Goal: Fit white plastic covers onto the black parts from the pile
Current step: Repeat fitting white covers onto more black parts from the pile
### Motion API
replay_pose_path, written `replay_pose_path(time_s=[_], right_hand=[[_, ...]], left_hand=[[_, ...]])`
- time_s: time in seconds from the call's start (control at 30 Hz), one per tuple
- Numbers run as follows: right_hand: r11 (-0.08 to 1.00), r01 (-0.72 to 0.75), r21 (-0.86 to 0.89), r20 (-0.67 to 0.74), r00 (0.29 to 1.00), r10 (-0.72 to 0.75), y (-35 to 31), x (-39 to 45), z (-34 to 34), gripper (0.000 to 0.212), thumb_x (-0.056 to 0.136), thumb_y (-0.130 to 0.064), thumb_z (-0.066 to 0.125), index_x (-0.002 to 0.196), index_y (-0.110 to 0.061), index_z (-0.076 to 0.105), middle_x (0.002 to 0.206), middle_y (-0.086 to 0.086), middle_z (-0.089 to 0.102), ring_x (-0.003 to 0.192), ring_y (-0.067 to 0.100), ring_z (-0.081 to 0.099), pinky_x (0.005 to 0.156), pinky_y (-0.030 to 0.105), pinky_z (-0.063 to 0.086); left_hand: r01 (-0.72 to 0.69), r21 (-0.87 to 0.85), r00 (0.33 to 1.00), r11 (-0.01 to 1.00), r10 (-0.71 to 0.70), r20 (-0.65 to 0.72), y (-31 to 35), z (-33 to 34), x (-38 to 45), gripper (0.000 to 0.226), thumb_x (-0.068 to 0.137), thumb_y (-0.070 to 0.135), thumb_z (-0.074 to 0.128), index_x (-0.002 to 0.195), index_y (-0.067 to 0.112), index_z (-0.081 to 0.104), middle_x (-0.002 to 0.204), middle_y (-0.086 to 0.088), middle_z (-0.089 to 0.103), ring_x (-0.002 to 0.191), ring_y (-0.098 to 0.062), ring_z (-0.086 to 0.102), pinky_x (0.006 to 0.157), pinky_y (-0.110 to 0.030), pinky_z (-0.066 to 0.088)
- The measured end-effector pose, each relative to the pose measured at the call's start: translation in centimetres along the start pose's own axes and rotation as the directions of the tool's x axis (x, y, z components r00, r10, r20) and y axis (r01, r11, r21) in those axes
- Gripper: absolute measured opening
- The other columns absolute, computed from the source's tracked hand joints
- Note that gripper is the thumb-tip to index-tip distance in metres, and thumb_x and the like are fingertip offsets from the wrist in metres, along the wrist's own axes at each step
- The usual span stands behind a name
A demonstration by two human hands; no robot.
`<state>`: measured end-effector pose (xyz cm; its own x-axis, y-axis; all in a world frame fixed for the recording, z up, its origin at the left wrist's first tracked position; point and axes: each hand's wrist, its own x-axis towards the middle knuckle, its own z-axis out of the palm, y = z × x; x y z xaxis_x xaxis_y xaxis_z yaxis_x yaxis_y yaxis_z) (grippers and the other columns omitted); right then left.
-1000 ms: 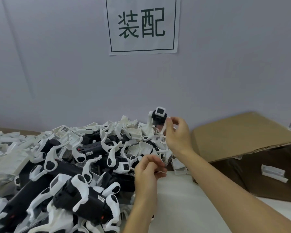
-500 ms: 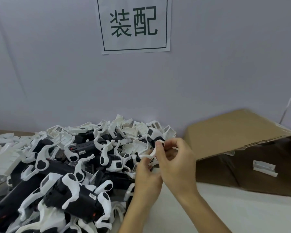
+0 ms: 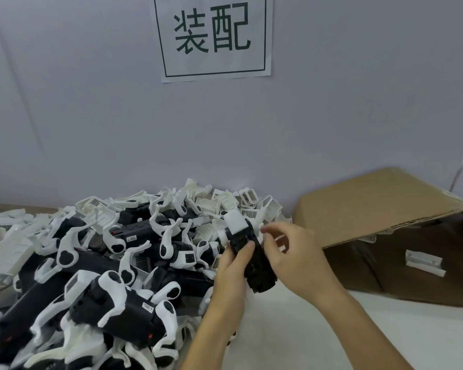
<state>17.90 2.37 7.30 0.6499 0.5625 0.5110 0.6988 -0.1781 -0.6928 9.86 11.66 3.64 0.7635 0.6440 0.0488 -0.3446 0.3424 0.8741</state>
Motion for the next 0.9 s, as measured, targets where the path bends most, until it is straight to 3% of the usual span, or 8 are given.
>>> replay_pose_path(time_s=[0.07,0.2,0.3,0.4,0.53,0.67,0.83,0.9], right_hand=[[0.999,-0.031,-0.009,0.06,0.998,0.031,0.3,0.1,-0.2,0.016,0.095,-0.017,0.059,0.099,-0.022,0.074,0.085,-0.017,0.07,0.084,-0.004,0.062,0.068,0.01,0.047],[0.997,-0.05,0.052,0.033,0.998,0.049,-0.4,-0.2,0.4,0.028,0.087,-0.014,0.057,0.108,-0.027,0.069,0.092,-0.019,0.068,0.09,-0.004,0.062,0.078,0.017,0.054],[0.988,-0.054,0.144,0.058,0.997,0.046,-1.3,-0.8,1.5,0.028,0.078,-0.038,0.057,0.106,-0.04,0.059,0.1,-0.018,0.066,0.097,0.001,0.062,0.083,0.021,0.052],[0.99,-0.107,0.097,0.016,0.994,0.106,-1.3,-1.2,2.7,0.055,0.073,-0.064,0.063,0.114,-0.027,0.057,0.108,-0.01,0.063,0.102,0.008,0.059,0.087,0.028,0.052],[0.99,-0.078,0.114,-0.184,0.978,0.098,-1.3,-1.2,2.9,0.028,0.075,-0.052,0.077,0.085,-0.033,0.059,0.08,-0.014,0.065,0.078,0.002,0.063,0.065,0.013,0.048],[0.99,-0.04,0.136,-0.266,0.961,0.076,-1.3,-1.3,2.6,0.027,0.071,-0.047,0.081,0.071,-0.029,0.062,0.063,-0.015,0.065,0.068,0.002,0.063,0.057,0.01,0.044],[0.983,-0.053,0.176,-0.292,0.951,0.103,-1.0,-1.2,2.2,0.026,0.07,-0.041,0.085,0.066,-0.027,0.064,0.063,-0.018,0.066,0.063,0.005,0.063,0.055,0.014,0.044],[0.976,-0.062,0.206,-0.296,0.947,0.123,-0.9,-1.0,1.7,0.025,0.071,-0.039,0.086,0.067,-0.026,0.065,0.063,-0.017,0.067,0.061,0.005,0.064,0.054,0.017,0.048]], left_hand=[[-0.002,0.016,1.0,1.0,0.001,0.014,0.0,0.1,-0.1,0.02,0.098,0.015,0.058,0.115,0.013,0.066,0.095,-0.008,0.078,0.083,-0.018,0.075,0.058,-0.027,0.058],[-0.12,0.228,0.992,0.966,0.108,0.067,-0.3,0.0,-0.2,0.016,0.1,0.014,0.057,0.114,0.019,0.063,0.093,0.001,0.077,0.083,-0.009,0.073,0.064,-0.021,0.055],[-0.176,0.277,0.977,0.945,0.134,0.166,-0.7,0.7,-0.4,0.018,0.102,0.005,0.047,0.114,0.013,0.059,0.082,0.002,0.075,0.071,-0.004,0.068,0.058,-0.019,0.054],[-0.208,0.208,0.974,0.956,0.181,0.139,-1.0,1.3,-0.6,0.033,0.106,0.017,0.031,0.11,0.006,0.061,0.089,-0.005,0.073,0.082,-0.012,0.071,0.069,-0.022,0.058],[-0.218,0.172,0.947,0.961,0.166,0.274,-1.3,1.0,-0.5,0.034,0.106,0.005,0.03,0.111,0.009,0.063,0.092,0.0,0.077,0.09,-0.009,0.072,0.073,-0.02,0.056],[-0.377,0.298,0.899,0.877,0.27,0.344,-1.4,0.8,-0.4,0.033,0.096,-0.016,0.047,0.119,0.005,0.057,0.099,0.007,0.076,0.095,-0.005,0.07,0.077,-0.018,0.054],[-0.334,0.331,0.919,0.882,0.227,0.323,-0.9,0.8,-0.7,0.039,0.091,-0.007,0.058,0.121,0.017,0.062,0.1,-0.012,0.073,0.085,-0.02,0.066,0.069,-0.037,0.051],[-0.333,0.329,0.924,0.883,0.236,0.302,-0.8,0.7,-0.6,0.033,0.091,0.001,0.062,0.117,0.021,0.066,0.095,-0.015,0.072,0.078,-0.024,0.065,0.063,-0.038,0.05]])
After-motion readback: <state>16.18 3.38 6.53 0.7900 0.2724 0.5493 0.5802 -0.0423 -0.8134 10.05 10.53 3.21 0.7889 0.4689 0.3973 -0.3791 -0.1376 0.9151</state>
